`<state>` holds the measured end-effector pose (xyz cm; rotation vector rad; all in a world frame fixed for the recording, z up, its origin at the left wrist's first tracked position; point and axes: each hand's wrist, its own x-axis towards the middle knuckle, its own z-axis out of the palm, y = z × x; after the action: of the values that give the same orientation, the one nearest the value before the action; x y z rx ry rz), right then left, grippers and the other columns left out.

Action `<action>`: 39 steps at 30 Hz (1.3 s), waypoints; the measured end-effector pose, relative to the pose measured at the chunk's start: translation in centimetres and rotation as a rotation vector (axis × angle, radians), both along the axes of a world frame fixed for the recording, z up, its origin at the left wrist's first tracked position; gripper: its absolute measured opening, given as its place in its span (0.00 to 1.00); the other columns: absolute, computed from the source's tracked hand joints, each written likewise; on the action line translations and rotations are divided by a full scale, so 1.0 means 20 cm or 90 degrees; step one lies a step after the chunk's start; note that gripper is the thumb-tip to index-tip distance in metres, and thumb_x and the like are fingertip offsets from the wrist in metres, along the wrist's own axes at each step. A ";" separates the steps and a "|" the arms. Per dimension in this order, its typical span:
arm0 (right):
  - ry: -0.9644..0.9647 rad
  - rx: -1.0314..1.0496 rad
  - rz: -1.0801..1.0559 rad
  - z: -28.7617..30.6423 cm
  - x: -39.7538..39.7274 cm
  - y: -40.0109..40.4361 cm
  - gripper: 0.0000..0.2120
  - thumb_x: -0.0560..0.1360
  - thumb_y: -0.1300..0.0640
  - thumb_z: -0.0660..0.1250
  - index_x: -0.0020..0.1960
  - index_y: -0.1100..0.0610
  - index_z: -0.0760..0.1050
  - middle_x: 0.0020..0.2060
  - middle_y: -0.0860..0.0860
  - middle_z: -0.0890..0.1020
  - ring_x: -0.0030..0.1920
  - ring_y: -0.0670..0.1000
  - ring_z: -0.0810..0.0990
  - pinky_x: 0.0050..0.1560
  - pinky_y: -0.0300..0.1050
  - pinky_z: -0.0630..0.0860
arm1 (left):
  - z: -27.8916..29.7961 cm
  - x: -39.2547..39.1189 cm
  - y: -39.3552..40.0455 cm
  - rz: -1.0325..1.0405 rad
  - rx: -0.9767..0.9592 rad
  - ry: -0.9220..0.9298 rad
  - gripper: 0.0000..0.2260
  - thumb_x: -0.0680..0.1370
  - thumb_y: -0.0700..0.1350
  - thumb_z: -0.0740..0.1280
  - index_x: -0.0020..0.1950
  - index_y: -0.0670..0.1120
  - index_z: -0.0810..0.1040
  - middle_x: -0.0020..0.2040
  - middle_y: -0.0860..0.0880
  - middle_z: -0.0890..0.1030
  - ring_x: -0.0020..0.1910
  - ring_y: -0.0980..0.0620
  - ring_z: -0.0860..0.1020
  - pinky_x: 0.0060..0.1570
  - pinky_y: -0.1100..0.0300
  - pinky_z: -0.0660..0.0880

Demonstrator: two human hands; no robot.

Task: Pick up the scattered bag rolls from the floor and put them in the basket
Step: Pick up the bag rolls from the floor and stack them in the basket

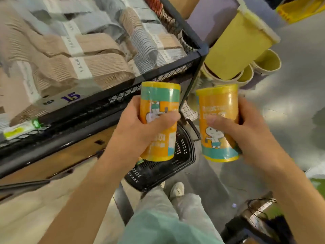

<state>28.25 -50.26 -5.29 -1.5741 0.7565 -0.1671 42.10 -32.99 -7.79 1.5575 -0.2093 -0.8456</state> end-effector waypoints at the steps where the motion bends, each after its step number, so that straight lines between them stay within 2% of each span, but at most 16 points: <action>1: 0.019 -0.014 0.033 -0.06 0.05 -0.04 0.23 0.66 0.51 0.79 0.58 0.43 0.75 0.49 0.47 0.86 0.46 0.48 0.87 0.42 0.44 0.84 | -0.05 0.02 0.00 0.015 0.029 -0.020 0.28 0.59 0.55 0.83 0.55 0.55 0.77 0.47 0.55 0.86 0.45 0.55 0.85 0.43 0.54 0.82; 3: 0.053 -0.047 0.115 -0.20 0.17 -0.11 0.29 0.67 0.50 0.80 0.63 0.43 0.73 0.51 0.46 0.85 0.50 0.46 0.85 0.48 0.46 0.82 | -0.18 0.05 0.01 0.052 0.085 -0.053 0.27 0.60 0.57 0.80 0.54 0.56 0.75 0.46 0.60 0.85 0.43 0.60 0.84 0.42 0.59 0.81; 5: 0.080 -0.085 0.198 -0.37 0.28 -0.16 0.35 0.64 0.46 0.80 0.67 0.41 0.69 0.55 0.44 0.83 0.53 0.44 0.84 0.52 0.46 0.80 | -0.34 0.07 0.02 0.077 0.139 -0.085 0.23 0.63 0.54 0.80 0.53 0.57 0.74 0.45 0.65 0.83 0.41 0.65 0.82 0.38 0.68 0.78; 7: 0.106 -0.123 0.273 -0.57 0.37 -0.21 0.38 0.63 0.45 0.82 0.67 0.40 0.66 0.56 0.42 0.81 0.54 0.40 0.82 0.52 0.38 0.78 | -0.52 0.08 0.03 0.099 0.196 -0.104 0.25 0.64 0.52 0.81 0.56 0.59 0.72 0.46 0.65 0.82 0.43 0.65 0.82 0.39 0.69 0.77; 8: 0.119 -0.143 0.308 -0.68 0.41 -0.24 0.37 0.63 0.47 0.83 0.66 0.41 0.66 0.54 0.39 0.80 0.52 0.37 0.80 0.50 0.32 0.76 | -0.61 0.09 0.03 0.110 0.218 -0.113 0.28 0.64 0.52 0.82 0.58 0.60 0.71 0.49 0.63 0.82 0.46 0.64 0.82 0.42 0.67 0.78; 10: 0.143 -0.176 0.386 -0.91 0.48 -0.27 0.36 0.63 0.49 0.83 0.64 0.42 0.66 0.50 0.36 0.79 0.50 0.34 0.78 0.46 0.27 0.72 | -0.81 0.08 0.05 0.113 0.260 -0.136 0.33 0.64 0.52 0.82 0.62 0.58 0.68 0.53 0.60 0.81 0.49 0.62 0.81 0.46 0.68 0.77; 13: 0.182 -0.242 0.529 -1.31 0.55 -0.31 0.37 0.64 0.46 0.82 0.67 0.44 0.66 0.53 0.37 0.78 0.50 0.41 0.78 0.49 0.33 0.74 | -1.12 0.08 0.06 0.081 0.325 -0.163 0.32 0.65 0.51 0.82 0.61 0.59 0.67 0.52 0.63 0.79 0.49 0.65 0.79 0.43 0.74 0.74; 16: 0.186 -0.358 0.629 -1.77 0.58 -0.32 0.42 0.66 0.44 0.80 0.73 0.49 0.64 0.63 0.48 0.75 0.62 0.51 0.73 0.60 0.49 0.74 | -1.50 0.07 0.08 0.024 0.391 -0.173 0.33 0.65 0.52 0.81 0.62 0.62 0.66 0.53 0.63 0.78 0.48 0.62 0.79 0.45 0.64 0.78; 19: 0.197 -0.438 0.716 -2.22 0.57 -0.31 0.42 0.66 0.44 0.79 0.74 0.50 0.64 0.64 0.51 0.70 0.65 0.57 0.71 0.60 0.55 0.76 | -1.97 0.04 0.12 -0.080 0.481 -0.208 0.33 0.66 0.54 0.78 0.65 0.62 0.64 0.56 0.56 0.78 0.51 0.52 0.79 0.49 0.54 0.76; 22: 0.188 -0.494 0.826 -2.64 0.56 -0.29 0.41 0.66 0.47 0.78 0.75 0.51 0.65 0.64 0.54 0.70 0.62 0.60 0.72 0.58 0.54 0.77 | -2.43 0.01 0.14 -0.234 0.536 -0.240 0.33 0.67 0.54 0.75 0.68 0.58 0.64 0.62 0.53 0.75 0.59 0.46 0.77 0.54 0.49 0.76; 25: 0.202 -0.533 0.922 -2.99 0.56 -0.26 0.40 0.71 0.47 0.74 0.78 0.49 0.60 0.66 0.55 0.67 0.64 0.59 0.69 0.65 0.56 0.72 | -2.83 -0.02 0.15 -0.374 0.572 -0.306 0.34 0.69 0.54 0.75 0.70 0.54 0.63 0.68 0.52 0.68 0.63 0.47 0.75 0.58 0.48 0.76; 29: 0.248 -0.566 0.986 -3.45 0.53 -0.21 0.39 0.74 0.45 0.71 0.79 0.47 0.55 0.67 0.53 0.63 0.67 0.56 0.65 0.67 0.55 0.71 | -3.31 -0.01 0.14 -0.419 0.590 -0.330 0.36 0.70 0.53 0.74 0.74 0.51 0.62 0.71 0.50 0.68 0.69 0.47 0.70 0.67 0.48 0.71; 32: 0.270 -0.585 1.009 -3.75 0.50 -0.15 0.39 0.74 0.47 0.72 0.79 0.49 0.56 0.67 0.54 0.63 0.68 0.57 0.64 0.67 0.53 0.71 | -3.63 -0.01 0.14 -0.432 0.587 -0.341 0.34 0.70 0.50 0.75 0.72 0.50 0.64 0.68 0.50 0.70 0.68 0.47 0.70 0.64 0.46 0.73; 35: 0.273 -0.608 1.007 -3.98 0.49 -0.11 0.38 0.75 0.46 0.71 0.79 0.49 0.56 0.66 0.54 0.64 0.67 0.57 0.65 0.64 0.51 0.70 | -3.87 -0.02 0.13 -0.446 0.608 -0.342 0.33 0.72 0.45 0.75 0.74 0.49 0.63 0.71 0.49 0.68 0.71 0.46 0.67 0.66 0.45 0.72; 39: 0.279 -0.624 1.026 -4.16 0.49 -0.09 0.38 0.76 0.50 0.70 0.79 0.51 0.54 0.67 0.55 0.65 0.66 0.58 0.65 0.65 0.51 0.68 | -4.05 -0.05 0.14 -0.465 0.632 -0.344 0.31 0.74 0.48 0.73 0.72 0.49 0.63 0.70 0.50 0.68 0.70 0.47 0.64 0.65 0.45 0.73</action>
<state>38.03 -51.98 -88.45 -2.7155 -0.5932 1.1705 41.16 -30.26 -88.82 2.7161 -0.8893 -1.1491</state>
